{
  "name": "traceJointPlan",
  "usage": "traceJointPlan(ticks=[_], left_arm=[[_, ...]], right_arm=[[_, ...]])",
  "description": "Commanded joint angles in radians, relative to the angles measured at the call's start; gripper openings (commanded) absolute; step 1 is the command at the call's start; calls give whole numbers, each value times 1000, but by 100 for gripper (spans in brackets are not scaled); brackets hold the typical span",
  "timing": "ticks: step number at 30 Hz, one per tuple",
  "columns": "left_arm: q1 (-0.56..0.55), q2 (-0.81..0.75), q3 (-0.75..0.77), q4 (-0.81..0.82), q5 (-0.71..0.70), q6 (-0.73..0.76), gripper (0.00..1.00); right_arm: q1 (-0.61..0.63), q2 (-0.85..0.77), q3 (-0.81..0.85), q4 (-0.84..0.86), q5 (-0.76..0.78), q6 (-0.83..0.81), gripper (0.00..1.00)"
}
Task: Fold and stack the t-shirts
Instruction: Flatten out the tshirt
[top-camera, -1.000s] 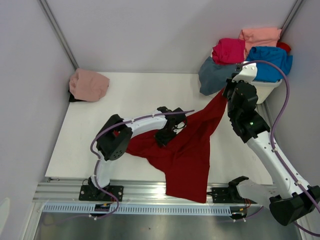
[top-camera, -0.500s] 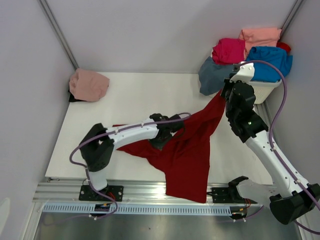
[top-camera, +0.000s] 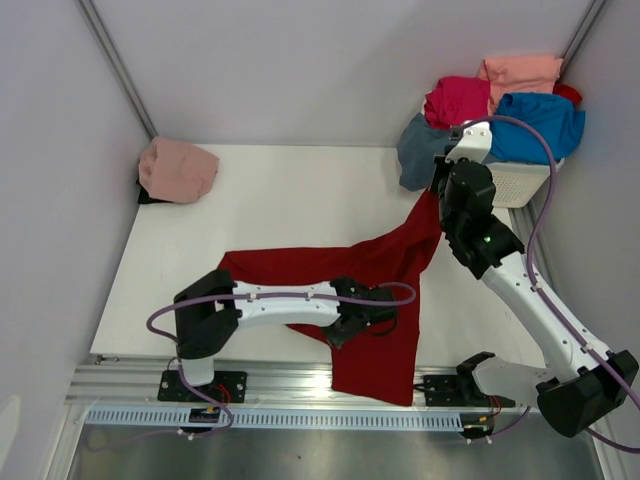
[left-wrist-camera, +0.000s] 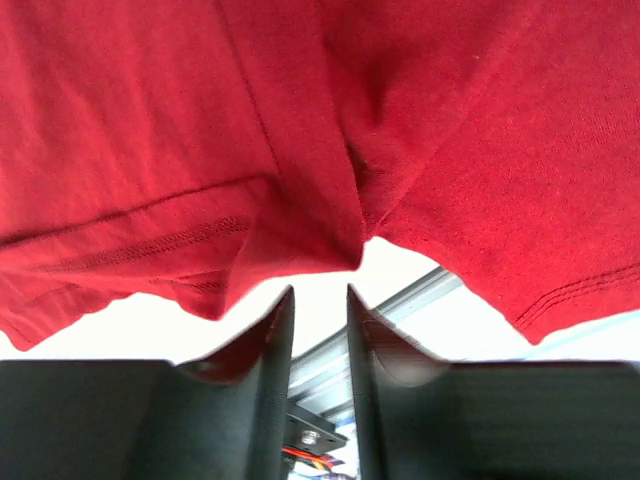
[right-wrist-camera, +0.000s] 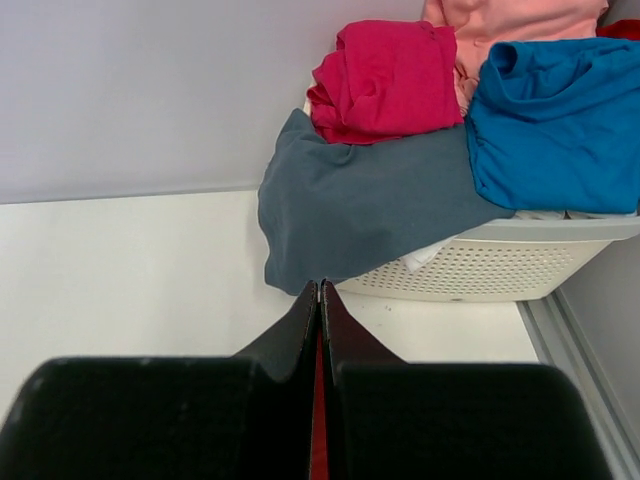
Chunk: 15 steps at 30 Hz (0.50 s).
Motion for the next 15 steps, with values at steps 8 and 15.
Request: traceJointPlan(ticks=[8,15], left_arm=[[22,-55,-55,40,-124,-68,49],[70,8,-75,88,-96,-7,43]], right_arm=[[28,9,45,35,42,-5,0],[35,9,41,33,49,-4,0]])
